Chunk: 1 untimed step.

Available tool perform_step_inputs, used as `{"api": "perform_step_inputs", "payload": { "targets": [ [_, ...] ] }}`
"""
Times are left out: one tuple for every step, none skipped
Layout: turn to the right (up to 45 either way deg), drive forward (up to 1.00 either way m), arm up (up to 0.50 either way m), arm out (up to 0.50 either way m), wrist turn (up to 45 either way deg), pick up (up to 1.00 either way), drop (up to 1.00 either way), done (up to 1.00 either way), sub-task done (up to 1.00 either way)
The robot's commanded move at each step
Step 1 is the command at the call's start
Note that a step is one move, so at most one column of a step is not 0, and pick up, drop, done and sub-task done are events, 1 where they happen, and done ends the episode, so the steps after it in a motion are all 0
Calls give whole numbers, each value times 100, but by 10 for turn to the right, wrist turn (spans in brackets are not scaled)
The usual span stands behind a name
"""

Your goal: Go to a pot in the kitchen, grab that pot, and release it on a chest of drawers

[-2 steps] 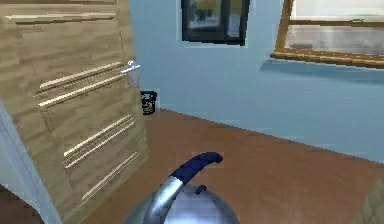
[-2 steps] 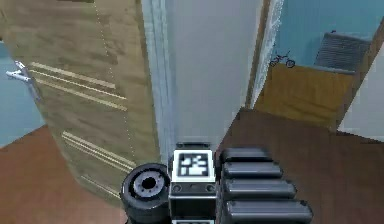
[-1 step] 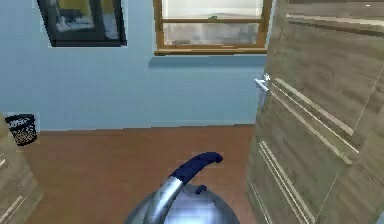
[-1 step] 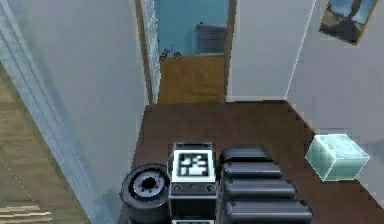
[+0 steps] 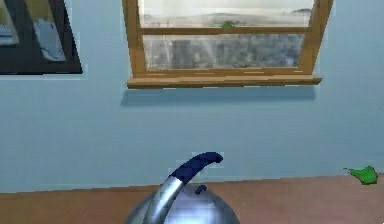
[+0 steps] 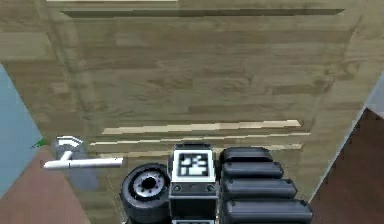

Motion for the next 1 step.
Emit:
{"api": "perform_step_inputs", "payload": {
  "targets": [
    [30,0,0,0,0,0,0,0,0]
  ]
}}
